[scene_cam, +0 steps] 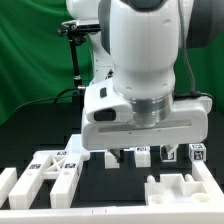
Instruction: Assemble chair
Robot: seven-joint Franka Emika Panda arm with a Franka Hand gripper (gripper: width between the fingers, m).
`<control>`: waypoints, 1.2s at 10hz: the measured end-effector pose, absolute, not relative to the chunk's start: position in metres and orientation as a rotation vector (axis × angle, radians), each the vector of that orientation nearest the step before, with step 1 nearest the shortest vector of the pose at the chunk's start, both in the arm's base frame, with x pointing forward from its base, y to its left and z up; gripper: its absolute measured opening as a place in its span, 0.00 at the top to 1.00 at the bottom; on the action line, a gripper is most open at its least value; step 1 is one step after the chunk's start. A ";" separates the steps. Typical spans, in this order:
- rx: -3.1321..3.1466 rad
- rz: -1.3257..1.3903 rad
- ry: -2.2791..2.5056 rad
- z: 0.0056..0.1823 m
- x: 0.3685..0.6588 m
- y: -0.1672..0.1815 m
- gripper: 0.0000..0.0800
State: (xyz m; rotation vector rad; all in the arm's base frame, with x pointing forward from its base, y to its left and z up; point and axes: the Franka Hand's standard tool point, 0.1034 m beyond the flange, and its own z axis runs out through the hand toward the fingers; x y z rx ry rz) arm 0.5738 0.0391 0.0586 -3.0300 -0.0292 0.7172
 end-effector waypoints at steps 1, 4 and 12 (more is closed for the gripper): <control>-2.990 0.875 -0.028 0.055 0.553 0.040 0.19; -2.869 1.237 -0.030 0.050 0.502 0.047 0.19; -2.820 1.402 -0.009 0.020 0.476 0.059 0.19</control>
Offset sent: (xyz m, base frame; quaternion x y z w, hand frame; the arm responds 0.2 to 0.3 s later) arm -0.0530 0.0198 0.0011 -0.0217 -0.1524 0.0191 0.9879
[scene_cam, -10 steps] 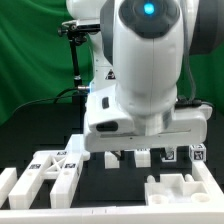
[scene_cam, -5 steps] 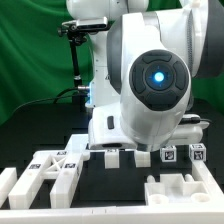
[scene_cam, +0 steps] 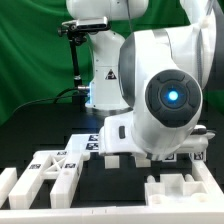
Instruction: Assemble chair
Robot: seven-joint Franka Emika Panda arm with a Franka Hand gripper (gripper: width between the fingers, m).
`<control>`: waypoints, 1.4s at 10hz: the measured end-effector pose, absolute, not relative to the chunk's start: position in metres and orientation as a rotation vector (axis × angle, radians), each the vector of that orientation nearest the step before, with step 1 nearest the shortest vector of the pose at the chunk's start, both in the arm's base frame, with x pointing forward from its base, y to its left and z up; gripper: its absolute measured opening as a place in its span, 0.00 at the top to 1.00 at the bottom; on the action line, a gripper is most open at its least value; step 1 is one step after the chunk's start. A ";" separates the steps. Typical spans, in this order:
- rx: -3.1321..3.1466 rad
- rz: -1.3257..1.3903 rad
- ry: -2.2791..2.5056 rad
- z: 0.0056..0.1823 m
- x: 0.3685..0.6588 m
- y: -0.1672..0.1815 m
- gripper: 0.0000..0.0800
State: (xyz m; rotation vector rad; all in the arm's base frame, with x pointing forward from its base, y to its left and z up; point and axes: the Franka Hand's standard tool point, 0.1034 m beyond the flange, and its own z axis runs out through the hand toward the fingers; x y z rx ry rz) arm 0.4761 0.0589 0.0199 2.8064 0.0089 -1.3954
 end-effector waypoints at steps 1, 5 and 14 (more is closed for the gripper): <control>2.807 -1.395 0.010 0.020 0.476 0.059 0.19; 2.784 -1.429 0.009 0.012 0.462 0.058 0.19; 2.782 -1.435 0.011 0.011 0.460 0.058 0.64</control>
Offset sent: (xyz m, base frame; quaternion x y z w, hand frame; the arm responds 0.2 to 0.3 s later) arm -0.0216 -0.0106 -0.0081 -0.0218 -0.0366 0.0244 0.9988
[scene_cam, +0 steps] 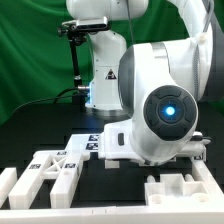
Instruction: Assemble chair
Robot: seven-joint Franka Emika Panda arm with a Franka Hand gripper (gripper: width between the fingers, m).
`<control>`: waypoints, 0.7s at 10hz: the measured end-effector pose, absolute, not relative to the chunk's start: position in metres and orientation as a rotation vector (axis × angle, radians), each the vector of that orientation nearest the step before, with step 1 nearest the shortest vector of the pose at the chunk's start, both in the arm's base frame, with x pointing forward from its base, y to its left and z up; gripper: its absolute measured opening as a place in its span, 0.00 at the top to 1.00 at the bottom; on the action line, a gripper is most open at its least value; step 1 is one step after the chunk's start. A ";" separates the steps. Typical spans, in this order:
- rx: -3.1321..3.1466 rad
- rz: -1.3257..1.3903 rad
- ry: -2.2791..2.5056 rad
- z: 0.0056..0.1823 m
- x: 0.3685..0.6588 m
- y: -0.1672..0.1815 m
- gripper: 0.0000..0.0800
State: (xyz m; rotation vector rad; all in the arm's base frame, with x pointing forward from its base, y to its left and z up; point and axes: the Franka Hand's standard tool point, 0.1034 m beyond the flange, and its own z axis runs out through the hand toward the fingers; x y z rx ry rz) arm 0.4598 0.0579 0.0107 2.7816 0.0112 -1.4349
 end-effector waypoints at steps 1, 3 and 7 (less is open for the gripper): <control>2.782 -1.435 0.011 0.011 0.460 0.058 0.64; 2.802 -1.436 0.042 0.044 0.484 0.058 0.64; 2.888 -1.272 0.089 0.080 0.506 0.063 0.64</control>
Offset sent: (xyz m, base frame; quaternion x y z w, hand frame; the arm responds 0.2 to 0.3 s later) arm 0.0440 0.0019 0.0854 0.0020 0.1010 -0.0633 0.9929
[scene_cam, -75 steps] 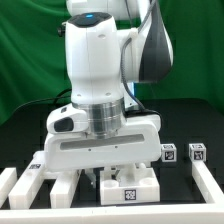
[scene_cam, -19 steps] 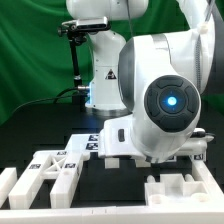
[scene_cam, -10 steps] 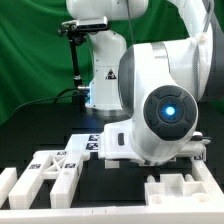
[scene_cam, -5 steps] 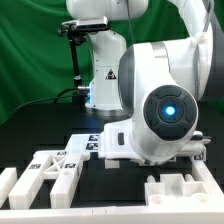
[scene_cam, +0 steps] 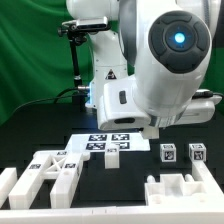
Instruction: Assemble chair
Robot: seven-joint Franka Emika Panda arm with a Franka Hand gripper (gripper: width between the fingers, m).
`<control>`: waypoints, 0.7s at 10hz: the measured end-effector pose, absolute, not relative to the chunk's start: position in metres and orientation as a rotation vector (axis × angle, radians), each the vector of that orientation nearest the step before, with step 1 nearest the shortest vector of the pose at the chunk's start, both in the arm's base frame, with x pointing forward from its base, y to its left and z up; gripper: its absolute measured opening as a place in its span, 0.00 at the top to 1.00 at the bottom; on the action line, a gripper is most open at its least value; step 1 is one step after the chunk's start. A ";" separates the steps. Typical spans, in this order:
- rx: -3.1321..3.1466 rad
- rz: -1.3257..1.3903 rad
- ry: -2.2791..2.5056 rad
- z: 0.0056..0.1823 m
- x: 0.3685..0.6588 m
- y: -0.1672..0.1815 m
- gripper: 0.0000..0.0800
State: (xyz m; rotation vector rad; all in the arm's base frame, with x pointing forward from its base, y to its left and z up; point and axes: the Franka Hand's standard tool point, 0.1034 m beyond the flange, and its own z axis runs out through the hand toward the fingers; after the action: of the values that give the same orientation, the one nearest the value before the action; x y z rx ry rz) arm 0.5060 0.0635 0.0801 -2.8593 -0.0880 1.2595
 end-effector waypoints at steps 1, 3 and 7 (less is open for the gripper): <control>-2.916 1.112 -0.085 0.080 0.515 0.064 0.64; -2.960 0.956 -0.097 0.094 0.525 0.071 0.64; -3.035 0.432 -0.272 0.140 0.592 0.079 0.64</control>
Offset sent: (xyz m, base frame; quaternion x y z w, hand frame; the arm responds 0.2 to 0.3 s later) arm 0.0879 0.0343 0.0837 0.0468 0.1990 -0.1099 0.9727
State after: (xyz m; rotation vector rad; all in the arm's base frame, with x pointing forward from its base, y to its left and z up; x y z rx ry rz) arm 0.5920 0.0793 0.1395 -3.0352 -0.2715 0.4323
